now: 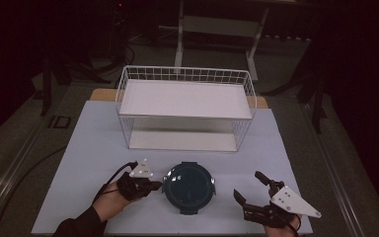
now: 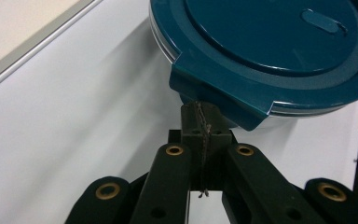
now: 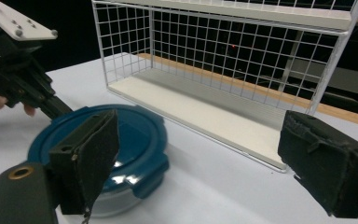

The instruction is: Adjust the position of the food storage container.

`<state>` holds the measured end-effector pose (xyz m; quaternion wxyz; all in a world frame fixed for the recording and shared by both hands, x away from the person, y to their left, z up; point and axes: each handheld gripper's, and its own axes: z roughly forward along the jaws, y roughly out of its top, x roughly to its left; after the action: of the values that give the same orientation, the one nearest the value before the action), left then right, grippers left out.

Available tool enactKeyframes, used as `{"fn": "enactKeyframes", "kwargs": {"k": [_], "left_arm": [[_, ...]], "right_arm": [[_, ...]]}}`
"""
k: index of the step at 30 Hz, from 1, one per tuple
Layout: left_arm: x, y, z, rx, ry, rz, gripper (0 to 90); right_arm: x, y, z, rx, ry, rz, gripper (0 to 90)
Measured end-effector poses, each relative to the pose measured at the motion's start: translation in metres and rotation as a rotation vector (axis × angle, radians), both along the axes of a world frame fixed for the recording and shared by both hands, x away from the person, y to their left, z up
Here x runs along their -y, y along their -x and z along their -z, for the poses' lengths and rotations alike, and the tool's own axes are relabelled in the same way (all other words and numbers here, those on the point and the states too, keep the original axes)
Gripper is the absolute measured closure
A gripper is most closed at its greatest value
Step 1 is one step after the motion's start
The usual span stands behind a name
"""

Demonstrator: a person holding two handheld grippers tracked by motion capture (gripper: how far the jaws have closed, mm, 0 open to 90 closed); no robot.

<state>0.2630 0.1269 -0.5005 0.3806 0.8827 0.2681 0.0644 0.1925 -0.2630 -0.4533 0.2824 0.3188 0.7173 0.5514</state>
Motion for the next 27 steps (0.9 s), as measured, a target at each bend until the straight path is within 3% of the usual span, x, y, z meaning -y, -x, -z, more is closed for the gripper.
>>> {"fn": "enactKeyframes", "kwargs": {"k": [19,27], "left_arm": [[0.051,-0.010,0.000,0.000,0.002,0.078,89.6],[0.060,-0.010,0.001,0.008,0.012,0.093,89.6]], "right_arm": [[0.001,0.000,0.000,-0.003,-0.002,0.000,12.4],[-0.001,0.001,0.000,-0.005,0.003,-0.005,12.4]]}}
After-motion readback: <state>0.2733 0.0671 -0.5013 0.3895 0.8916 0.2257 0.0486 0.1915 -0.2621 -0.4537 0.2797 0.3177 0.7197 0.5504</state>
